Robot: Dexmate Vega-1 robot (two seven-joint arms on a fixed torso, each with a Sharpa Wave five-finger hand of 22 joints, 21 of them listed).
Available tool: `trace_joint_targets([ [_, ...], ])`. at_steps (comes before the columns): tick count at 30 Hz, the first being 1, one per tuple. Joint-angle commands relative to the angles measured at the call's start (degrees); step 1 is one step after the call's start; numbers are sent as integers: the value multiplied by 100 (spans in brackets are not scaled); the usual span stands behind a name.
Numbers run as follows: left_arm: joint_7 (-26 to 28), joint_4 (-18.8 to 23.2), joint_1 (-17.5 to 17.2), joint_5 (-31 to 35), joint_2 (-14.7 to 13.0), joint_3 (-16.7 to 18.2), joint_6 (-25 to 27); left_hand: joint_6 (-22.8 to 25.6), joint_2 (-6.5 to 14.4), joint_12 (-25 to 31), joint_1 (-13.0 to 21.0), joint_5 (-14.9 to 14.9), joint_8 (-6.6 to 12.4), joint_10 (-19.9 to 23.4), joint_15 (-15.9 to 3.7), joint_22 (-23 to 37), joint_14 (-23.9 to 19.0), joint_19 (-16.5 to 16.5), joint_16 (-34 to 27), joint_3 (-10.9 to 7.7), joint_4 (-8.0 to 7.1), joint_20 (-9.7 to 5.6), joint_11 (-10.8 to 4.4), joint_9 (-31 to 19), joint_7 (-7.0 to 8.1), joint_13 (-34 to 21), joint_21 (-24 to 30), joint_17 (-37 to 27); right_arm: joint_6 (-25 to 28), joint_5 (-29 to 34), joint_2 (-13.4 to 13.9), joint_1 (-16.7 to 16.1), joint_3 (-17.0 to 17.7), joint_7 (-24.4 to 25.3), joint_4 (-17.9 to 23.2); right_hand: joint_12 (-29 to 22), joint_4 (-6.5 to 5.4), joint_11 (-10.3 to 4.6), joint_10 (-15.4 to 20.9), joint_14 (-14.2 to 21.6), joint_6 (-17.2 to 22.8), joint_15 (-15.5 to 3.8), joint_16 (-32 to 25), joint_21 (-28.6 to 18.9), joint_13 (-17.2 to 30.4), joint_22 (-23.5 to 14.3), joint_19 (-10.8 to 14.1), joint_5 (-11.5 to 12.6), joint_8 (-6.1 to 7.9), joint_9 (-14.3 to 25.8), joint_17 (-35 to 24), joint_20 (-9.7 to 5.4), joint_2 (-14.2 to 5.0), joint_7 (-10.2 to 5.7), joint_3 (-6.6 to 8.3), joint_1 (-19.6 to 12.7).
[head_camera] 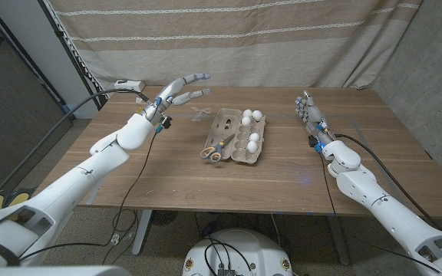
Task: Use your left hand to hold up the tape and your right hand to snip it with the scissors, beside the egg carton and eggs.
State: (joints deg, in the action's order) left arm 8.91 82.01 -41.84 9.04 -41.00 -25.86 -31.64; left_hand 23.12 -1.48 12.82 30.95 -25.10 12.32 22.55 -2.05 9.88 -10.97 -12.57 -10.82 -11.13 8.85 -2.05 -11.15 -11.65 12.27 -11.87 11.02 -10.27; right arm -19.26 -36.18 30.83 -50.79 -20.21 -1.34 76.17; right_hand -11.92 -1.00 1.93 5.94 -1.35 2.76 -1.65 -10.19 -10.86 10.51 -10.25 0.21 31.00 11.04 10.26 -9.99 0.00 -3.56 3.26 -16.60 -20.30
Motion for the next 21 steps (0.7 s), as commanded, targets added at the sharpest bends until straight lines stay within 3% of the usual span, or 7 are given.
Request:
trace_joint_targets([
  [1, 118, 229, 120, 511, -220, -27, 86, -22, -88, -22, -23, -19, -4, -8, -991, 8, 20, -34, 13, 18, -12, -552, 8, -30, 27, -11, 0, -12, -87, 101, 71, -4, -15, -38, -4, -50, 35, -37, 10, -66, 34, -107, -11, -30, 17, -10, -81, 52, 22, 26, -21, -35, 4, -7, -22, -66],
  [21, 140, 291, 464, 1209, -309, -264, 110, 49, -193, -24, -59, -47, 25, -15, -1008, 10, 34, -22, 12, 60, -27, -547, -11, -46, 24, -13, -5, -14, -111, 66, 191, -101, 37, -112, 113, -46, 41, -47, 0, -115, 29, -102, -4, -12, 16, -11, -155, 55, 14, 26, -21, -25, -18, -7, -18, -78],
])
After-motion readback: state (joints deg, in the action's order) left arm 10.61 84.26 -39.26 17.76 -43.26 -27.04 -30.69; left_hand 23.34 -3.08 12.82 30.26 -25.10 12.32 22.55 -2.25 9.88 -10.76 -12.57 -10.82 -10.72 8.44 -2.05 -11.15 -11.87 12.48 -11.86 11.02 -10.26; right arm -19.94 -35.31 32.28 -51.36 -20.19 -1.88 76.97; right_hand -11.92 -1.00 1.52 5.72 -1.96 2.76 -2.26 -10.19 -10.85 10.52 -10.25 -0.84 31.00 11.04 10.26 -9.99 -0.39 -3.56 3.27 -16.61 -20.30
